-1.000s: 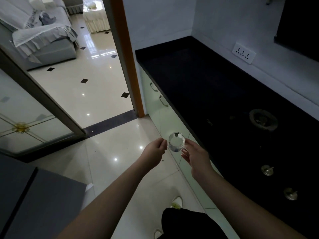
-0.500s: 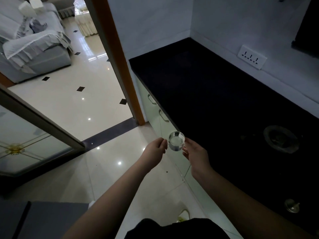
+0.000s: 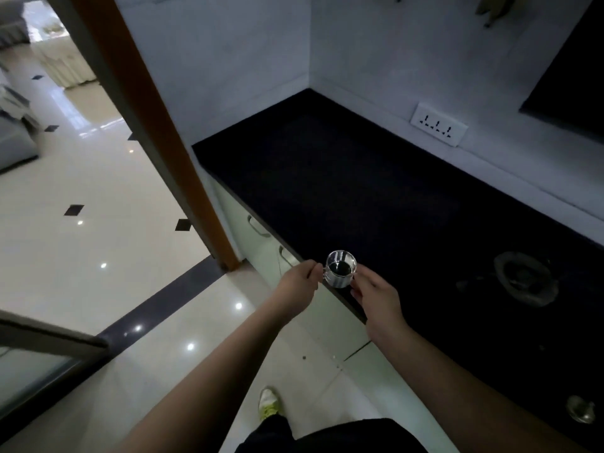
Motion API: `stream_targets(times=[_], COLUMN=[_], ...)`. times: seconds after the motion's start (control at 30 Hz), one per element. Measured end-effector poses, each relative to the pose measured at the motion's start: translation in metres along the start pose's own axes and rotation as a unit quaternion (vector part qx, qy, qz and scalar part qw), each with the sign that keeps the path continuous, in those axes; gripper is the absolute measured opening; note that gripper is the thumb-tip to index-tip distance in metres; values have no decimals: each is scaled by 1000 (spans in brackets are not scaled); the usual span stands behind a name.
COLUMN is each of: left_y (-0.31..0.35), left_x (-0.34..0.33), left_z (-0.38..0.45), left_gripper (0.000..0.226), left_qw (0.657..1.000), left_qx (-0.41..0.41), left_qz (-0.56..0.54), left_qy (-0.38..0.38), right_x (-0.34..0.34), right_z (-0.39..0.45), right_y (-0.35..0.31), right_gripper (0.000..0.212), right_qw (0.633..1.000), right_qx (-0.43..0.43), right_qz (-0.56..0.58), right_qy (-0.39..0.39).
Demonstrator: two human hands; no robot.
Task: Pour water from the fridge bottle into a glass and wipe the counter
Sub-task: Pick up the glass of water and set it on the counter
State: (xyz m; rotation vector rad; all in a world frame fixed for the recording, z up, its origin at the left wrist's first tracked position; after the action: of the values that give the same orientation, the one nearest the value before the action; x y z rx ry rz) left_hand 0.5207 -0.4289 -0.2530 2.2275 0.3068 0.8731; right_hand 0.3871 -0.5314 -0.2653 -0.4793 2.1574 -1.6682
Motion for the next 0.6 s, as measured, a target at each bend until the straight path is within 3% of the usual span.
stream_targets(times=[0.27,0.6], left_y=[33,90], left_x=[21,-4], left_z=[67,126], left_gripper=[30,32], left_qw=[994,977], left_qx=[-62,-119], left_qz=[29,102], left_qy=[-91,-146], right_x=[-24,-3], right_z=[36,85], right_y=[-11,-21], right_gripper=[20,17], right_qw=[995,981], right_qx=[25,47], right_qz=[35,75], right_qy=[88,173])
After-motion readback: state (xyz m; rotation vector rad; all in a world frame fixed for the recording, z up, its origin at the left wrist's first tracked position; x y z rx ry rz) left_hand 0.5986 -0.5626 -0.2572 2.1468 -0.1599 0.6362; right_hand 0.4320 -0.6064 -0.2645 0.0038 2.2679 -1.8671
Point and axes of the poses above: each hand's wrist, its own z-axis towards the middle knuckle, its own x-axis out of the back of the hand, y = z × x, the point moved 7 cm from there along z, towards the middle knuckle, and after that the axes turned 14 degrees about x, right-handed, at the moved point
